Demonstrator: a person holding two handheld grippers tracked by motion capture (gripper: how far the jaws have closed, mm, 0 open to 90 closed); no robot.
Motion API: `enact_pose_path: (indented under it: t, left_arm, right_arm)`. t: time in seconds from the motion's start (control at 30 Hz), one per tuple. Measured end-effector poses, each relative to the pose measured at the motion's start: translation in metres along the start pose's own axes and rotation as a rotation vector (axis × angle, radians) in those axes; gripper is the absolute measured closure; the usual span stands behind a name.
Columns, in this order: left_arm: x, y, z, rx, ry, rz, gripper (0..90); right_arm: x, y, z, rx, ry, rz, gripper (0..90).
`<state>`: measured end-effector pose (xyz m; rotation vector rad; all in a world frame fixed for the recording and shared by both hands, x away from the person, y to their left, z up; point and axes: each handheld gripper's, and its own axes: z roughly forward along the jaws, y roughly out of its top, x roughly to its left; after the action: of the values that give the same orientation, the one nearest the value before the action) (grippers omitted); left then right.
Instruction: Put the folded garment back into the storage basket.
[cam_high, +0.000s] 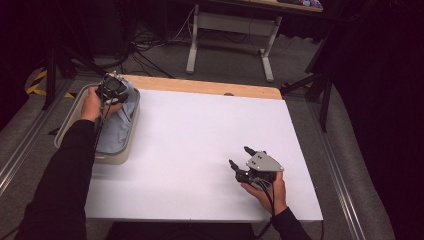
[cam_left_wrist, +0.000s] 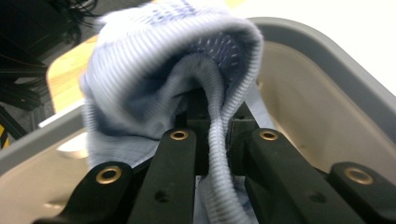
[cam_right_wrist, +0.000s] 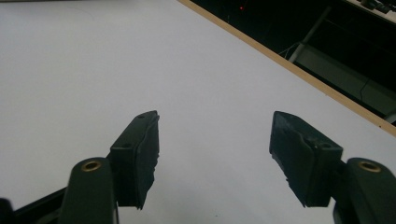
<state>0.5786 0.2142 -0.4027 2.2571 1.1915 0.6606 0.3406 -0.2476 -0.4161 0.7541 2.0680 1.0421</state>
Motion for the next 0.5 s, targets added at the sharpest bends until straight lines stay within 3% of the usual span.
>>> enact_pose_path:
  t: [0.13,0.2,0.5]
  left_arm:
    - [-0.006,-0.001,0.004,0.03,-0.007,0.027,83.7]
    - [-0.011,-0.003,0.008,0.074,-0.008,0.065,83.7]
    - [-0.013,-0.005,0.015,0.136,-0.042,0.083,83.6]
  right_arm:
    - [0.0,0.0,0.001,0.003,0.004,-0.001,32.9]
    - [0.0,0.0,0.0,0.003,0.003,0.002,32.9]
    - [0.0,0.0,0.001,0.005,0.009,0.001,32.7]
